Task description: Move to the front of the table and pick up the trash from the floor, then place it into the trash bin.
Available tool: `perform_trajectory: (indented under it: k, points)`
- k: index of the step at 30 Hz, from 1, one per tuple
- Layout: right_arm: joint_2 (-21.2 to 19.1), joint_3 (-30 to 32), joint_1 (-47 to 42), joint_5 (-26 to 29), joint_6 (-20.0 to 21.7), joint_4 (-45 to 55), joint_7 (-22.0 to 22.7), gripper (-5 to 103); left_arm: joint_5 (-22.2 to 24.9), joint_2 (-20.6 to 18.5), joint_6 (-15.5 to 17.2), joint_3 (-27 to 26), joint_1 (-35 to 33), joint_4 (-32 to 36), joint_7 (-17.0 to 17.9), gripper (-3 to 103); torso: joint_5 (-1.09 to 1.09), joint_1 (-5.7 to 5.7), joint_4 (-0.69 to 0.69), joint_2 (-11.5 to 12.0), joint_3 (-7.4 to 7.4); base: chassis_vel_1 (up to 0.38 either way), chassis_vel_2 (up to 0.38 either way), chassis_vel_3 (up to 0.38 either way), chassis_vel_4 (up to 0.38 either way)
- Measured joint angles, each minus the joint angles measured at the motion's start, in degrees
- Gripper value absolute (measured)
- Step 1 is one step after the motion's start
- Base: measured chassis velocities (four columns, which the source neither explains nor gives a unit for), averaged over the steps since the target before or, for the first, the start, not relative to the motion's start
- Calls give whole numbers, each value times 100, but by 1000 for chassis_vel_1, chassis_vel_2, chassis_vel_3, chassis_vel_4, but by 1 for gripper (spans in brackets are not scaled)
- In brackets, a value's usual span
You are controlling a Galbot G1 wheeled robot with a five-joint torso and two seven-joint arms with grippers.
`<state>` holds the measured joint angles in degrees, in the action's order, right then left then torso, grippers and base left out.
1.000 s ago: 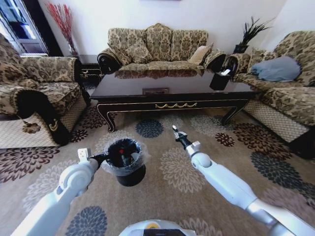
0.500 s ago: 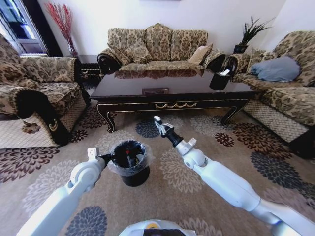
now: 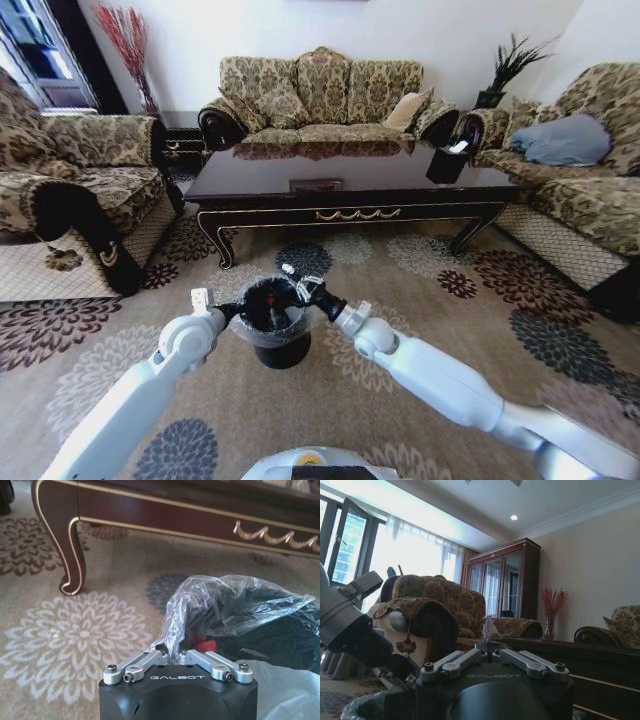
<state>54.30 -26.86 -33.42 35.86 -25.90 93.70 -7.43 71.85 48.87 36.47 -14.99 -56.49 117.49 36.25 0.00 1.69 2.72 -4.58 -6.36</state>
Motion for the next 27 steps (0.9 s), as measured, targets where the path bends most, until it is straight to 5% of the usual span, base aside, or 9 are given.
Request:
perform_trajectory:
  k: [10, 20, 24, 26, 27]
  points:
    - [50, -76, 5, -21, -12, -167, -21, -2, 99, -72, -2, -183, -31, 85, 3, 4, -1, 0, 0, 0, 0, 0, 0, 0, 0]
    - [-9, -32, 2, 26, -13, -109, -22, 27, 98, -81, -2, -232, -69, 90, 4, 4, 0, 0, -2, 0, 1, 0, 0, 0, 0]
    - [-64, 36, -16, 50, -16, -26, -29, 49, 77, -77, -1, -255, -88, 89, 6, 4, 0, 0, -2, 0, 0, 0, 0, 0, 0]
    - [-73, 54, -19, 56, -16, -10, -29, 49, 71, -77, 0, -261, -96, 87, 6, 4, 0, 0, -1, 0, 0, 0, 0, 0, 0]
    - [-96, 95, -32, 73, -16, 36, -32, 60, 57, -77, 2, -275, -111, 77, 6, 4, 0, 0, -1, 0, 1, 0, 0, 0, 0]
